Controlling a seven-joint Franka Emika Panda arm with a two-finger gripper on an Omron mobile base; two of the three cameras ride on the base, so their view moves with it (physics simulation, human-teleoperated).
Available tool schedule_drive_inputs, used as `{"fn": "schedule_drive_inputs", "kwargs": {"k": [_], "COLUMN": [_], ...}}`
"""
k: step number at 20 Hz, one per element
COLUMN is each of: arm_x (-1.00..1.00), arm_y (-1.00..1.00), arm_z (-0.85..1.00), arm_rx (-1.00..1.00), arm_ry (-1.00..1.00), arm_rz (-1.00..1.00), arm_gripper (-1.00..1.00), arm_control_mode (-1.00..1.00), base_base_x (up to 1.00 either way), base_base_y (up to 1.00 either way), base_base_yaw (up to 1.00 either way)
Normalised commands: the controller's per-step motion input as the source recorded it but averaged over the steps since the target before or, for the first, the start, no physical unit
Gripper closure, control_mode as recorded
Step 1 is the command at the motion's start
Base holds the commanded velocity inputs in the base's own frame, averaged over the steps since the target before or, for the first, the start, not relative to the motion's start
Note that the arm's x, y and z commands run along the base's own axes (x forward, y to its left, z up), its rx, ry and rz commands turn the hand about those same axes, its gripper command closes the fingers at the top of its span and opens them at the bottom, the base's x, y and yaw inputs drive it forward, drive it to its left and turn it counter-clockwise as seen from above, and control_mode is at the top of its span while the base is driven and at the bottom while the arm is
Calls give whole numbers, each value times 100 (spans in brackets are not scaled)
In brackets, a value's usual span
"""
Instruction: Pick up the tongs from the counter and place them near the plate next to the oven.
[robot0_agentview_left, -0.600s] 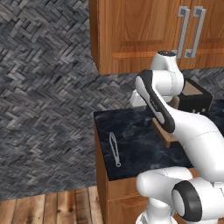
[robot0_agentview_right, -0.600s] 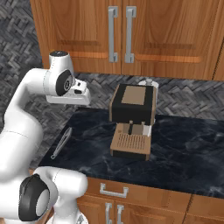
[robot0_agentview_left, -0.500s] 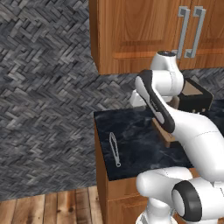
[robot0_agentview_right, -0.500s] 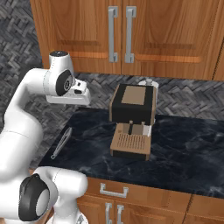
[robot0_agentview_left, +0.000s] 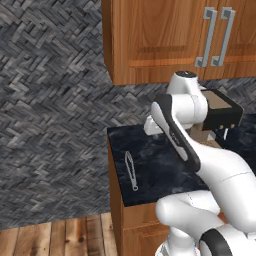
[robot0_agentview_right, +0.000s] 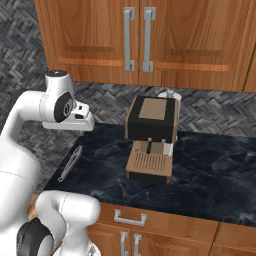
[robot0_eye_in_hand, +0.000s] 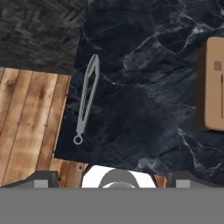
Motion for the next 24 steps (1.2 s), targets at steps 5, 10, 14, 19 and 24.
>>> {"fn": "schedule_drive_inputs", "kwargs": {"k": [5,10,14,19,24], "arm_x": [-15,3,16,7,13], "arm_y": [43,34,52,33,12], "arm_z": [-54,-36,-46,-41,-58], "arm_rx": [2,0,-2,0,0], "arm_ry": [10,26,25,18,-3], "arm_rz": [4,0,0,0,0], "arm_gripper": [-100,-100,-100,-100,-100], "arm_control_mode": [-100,-100,-100,-100,-100], "base_base_x": [0,0,0,0,0], "base_base_y": [0,0,0,0,0], "base_base_yaw": [0,0,0,0,0]}}
